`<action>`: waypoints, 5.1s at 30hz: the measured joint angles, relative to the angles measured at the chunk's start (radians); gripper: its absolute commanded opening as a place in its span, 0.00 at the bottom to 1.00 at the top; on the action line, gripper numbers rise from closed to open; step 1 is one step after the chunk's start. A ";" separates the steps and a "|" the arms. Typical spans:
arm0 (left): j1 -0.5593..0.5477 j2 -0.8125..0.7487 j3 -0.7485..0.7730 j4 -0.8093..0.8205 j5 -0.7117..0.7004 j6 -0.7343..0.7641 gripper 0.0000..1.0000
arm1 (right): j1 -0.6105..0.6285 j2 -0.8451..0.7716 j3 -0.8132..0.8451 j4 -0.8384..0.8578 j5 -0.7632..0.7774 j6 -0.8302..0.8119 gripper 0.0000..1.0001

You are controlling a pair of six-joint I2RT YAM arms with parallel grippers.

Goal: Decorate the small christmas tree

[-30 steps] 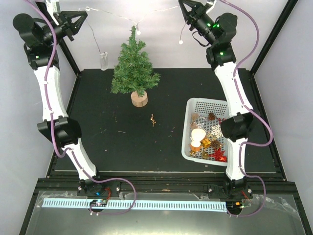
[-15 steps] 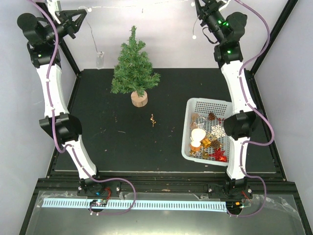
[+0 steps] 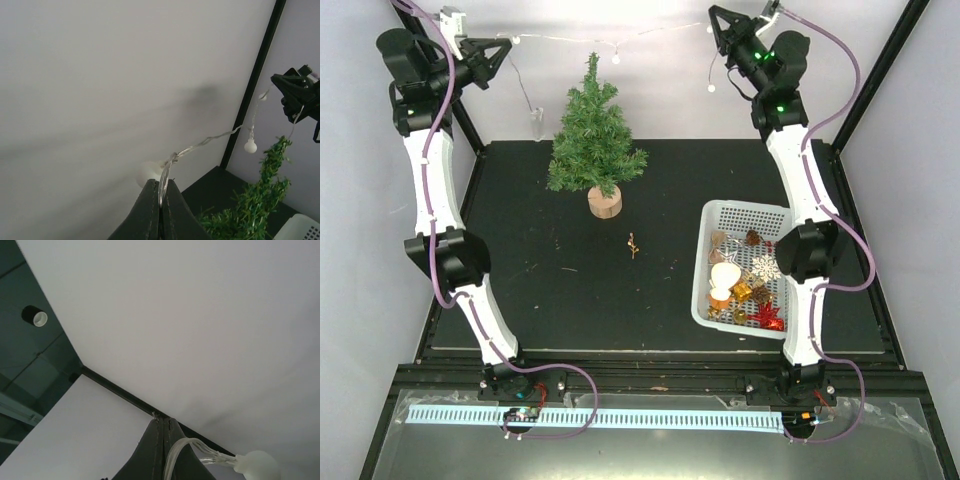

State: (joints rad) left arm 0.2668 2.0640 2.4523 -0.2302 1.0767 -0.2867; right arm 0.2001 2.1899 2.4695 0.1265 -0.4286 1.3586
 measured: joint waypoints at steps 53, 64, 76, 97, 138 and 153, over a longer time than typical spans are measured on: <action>0.011 -0.264 -0.588 -0.599 -0.032 0.490 0.02 | 0.059 -0.033 -0.512 -0.053 -0.107 -0.170 0.01; -0.104 -0.183 -0.547 -0.524 -0.011 0.420 0.01 | 0.059 -0.034 -0.475 -0.116 -0.101 -0.212 0.01; -0.116 -0.146 -0.543 -0.517 -0.028 0.407 0.09 | 0.059 -0.218 -0.627 -0.189 -0.097 -0.300 0.01; -0.127 -0.143 -0.540 -0.555 -0.068 0.436 0.57 | 0.270 -0.385 -0.535 -0.604 -0.078 -0.592 0.01; -0.427 -0.350 -0.612 -1.139 0.225 1.235 0.69 | 0.439 -0.306 -0.404 -0.611 -0.230 -0.357 0.01; -0.470 -0.456 -0.865 -0.640 0.187 0.927 0.49 | 0.439 -0.309 -0.467 -0.490 -0.240 -0.275 0.01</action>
State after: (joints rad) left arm -0.2035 1.6081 1.5875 -0.8703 1.2636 0.6403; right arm 0.6392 1.8812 2.0022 -0.3634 -0.6689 1.0836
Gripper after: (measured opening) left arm 0.687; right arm 0.014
